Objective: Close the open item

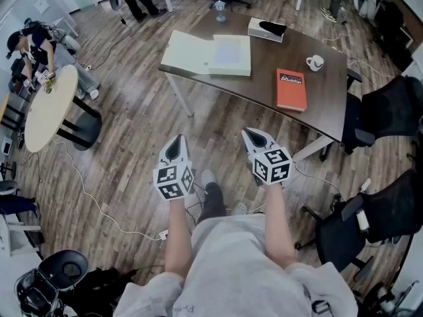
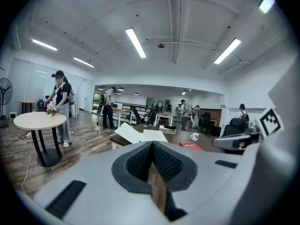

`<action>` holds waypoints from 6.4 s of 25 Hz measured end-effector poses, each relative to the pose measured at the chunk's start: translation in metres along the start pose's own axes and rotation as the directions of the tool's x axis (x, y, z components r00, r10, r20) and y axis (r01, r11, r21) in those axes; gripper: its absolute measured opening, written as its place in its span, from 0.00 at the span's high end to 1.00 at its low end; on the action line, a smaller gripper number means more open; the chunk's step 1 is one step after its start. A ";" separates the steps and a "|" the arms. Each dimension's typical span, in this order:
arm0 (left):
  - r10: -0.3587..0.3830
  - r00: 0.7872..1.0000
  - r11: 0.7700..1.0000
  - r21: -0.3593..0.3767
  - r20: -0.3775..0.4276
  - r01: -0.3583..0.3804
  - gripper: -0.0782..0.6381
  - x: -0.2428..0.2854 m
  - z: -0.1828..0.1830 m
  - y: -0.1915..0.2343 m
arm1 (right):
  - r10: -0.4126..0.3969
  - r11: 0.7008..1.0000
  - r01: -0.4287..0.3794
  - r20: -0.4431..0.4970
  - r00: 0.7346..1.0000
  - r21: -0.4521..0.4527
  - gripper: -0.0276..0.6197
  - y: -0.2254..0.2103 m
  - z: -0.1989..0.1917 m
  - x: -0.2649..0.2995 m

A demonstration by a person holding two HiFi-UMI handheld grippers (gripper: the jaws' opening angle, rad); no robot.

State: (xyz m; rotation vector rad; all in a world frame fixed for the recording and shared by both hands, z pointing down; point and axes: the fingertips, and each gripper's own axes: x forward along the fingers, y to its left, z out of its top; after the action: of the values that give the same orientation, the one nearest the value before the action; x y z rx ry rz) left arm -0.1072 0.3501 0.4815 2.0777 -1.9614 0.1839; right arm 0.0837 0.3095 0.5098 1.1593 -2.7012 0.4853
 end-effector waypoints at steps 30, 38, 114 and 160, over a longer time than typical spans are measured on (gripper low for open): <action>0.010 0.999 1.000 0.026 -0.050 -0.009 0.74 0.056 0.003 0.044 | 0.044 0.997 -0.042 -0.034 0.998 0.068 0.77 -0.022 0.001 0.066; -0.016 0.998 1.000 0.004 -0.061 0.016 0.71 0.137 0.023 0.075 | 0.009 0.997 -0.007 -0.030 0.999 0.071 0.69 -0.057 0.033 0.129; 0.245 0.933 0.933 -0.200 -0.263 -0.301 0.63 0.518 0.014 0.296 | -0.182 0.965 0.231 -0.316 0.931 0.123 0.49 -0.419 0.044 0.452; 0.099 0.993 0.969 -0.223 -0.060 -0.110 0.88 0.598 0.051 0.269 | -0.023 0.967 0.130 -0.431 0.902 0.221 0.55 -0.404 -0.027 0.530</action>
State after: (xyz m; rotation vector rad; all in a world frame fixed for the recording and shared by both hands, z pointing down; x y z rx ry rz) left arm -0.3369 -0.2477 0.6308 1.8125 -1.9639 0.0292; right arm 0.0141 -0.2995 0.7726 1.0583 -2.2548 0.9592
